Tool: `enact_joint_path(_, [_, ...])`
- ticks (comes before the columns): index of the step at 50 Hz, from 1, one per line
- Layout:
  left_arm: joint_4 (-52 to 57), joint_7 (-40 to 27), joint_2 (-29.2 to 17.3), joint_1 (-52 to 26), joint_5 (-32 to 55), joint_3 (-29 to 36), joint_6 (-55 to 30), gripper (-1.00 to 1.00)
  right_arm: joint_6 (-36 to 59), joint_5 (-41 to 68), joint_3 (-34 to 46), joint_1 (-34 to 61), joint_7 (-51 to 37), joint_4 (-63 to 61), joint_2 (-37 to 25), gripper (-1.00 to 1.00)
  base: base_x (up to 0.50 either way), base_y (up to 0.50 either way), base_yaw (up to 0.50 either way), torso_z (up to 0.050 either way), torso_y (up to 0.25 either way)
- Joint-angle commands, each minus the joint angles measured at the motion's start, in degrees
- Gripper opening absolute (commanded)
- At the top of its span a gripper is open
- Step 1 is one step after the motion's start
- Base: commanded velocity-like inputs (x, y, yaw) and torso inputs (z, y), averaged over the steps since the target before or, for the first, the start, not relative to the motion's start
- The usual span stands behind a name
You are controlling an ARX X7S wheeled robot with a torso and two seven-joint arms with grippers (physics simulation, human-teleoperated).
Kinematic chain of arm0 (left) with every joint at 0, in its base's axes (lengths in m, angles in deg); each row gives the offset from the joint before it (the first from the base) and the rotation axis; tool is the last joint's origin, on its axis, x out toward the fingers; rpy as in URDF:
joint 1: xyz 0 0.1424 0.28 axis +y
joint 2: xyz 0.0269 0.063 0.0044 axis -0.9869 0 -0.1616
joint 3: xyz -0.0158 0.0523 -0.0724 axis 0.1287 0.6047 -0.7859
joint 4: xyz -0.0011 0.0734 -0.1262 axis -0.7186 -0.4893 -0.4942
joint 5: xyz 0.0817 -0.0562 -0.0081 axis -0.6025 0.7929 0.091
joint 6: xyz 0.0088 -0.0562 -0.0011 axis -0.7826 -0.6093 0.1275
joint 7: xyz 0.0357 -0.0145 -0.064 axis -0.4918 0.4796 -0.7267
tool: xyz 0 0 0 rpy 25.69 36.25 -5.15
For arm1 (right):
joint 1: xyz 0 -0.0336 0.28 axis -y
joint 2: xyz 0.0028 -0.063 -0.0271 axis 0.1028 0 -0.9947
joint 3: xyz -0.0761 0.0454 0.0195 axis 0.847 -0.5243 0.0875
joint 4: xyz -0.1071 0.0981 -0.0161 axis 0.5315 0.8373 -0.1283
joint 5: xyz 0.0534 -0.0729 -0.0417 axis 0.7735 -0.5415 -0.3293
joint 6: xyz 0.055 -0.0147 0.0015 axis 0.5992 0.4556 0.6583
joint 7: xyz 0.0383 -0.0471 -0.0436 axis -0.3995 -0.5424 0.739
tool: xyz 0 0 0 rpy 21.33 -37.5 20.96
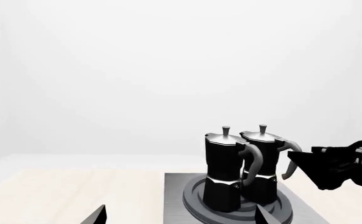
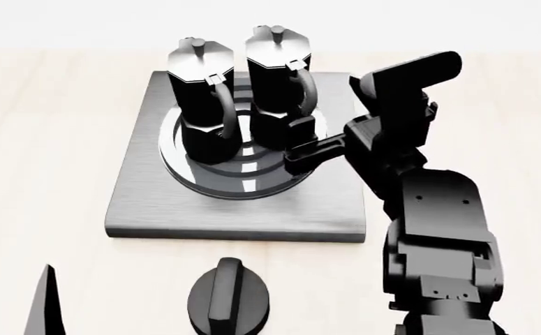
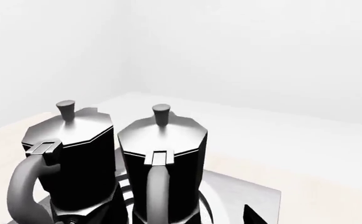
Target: Put both moka pots on the stove.
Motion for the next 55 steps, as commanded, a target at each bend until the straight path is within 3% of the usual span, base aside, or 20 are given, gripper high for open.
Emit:
enact_joint_path(1, [-0.1, 0.0, 0.0, -0.1, -0.1, 0.3, 0.0, 1.00, -9.1, 0.5, -4.0, 0.0, -1.8, -0.8, 0.9, 1.00, 0.00, 0.00, 0.00, 0.000, 0.000])
enact_joint_path(5, [0.2, -0.1, -0.1, -0.1, 0.0, 0.3, -0.1, 1.00, 8.8, 1.1, -5.4, -16.1, -8.5, -35.2, 2.8, 1.00, 0.00, 0.00, 0.00, 0.000, 0.000])
enact_joint_path(8, [0.0, -0.1, 0.1, -0.1, -0.3, 0.7, -0.1, 1.00, 16.2, 2.4, -4.7, -23.0, -9.0, -58.2, 3.7, 1.00, 0.00, 0.00, 0.00, 0.000, 0.000])
enact_joint_path(16, [-0.1, 0.1, 0.0, -0.2, -0.4, 0.9, 0.1, 1.00, 22.9, 3.5, -2.9, -34.1, -15.2, -81.6, 4.5, 1.00, 0.00, 0.00, 0.00, 0.000, 0.000])
enact_joint_path(28, [0.1, 0.0, 0.1, -0.2, -0.7, 1.5, 0.0, 1.00, 24.1, 0.1, 0.5, -46.3, -23.8, -98.2, 3.5, 1.00, 0.00, 0.00, 0.00, 0.000, 0.000])
enact_joint_path(46, [0.6, -0.5, 0.0, 0.0, -1.5, 2.1, 0.0, 1.00, 21.0, 0.6, 2.4, -62.6, -27.0, -108.9, 1.0, 1.00, 0.00, 0.00, 0.00, 0.000, 0.000])
enact_joint_path(55, [0.0, -0.5, 0.4, -0.1, -2.2, 2.7, 0.2, 1.00, 17.0, 0.7, 3.5, -68.3, -27.5, -108.3, 0.1, 1.00, 0.00, 0.00, 0.00, 0.000, 0.000])
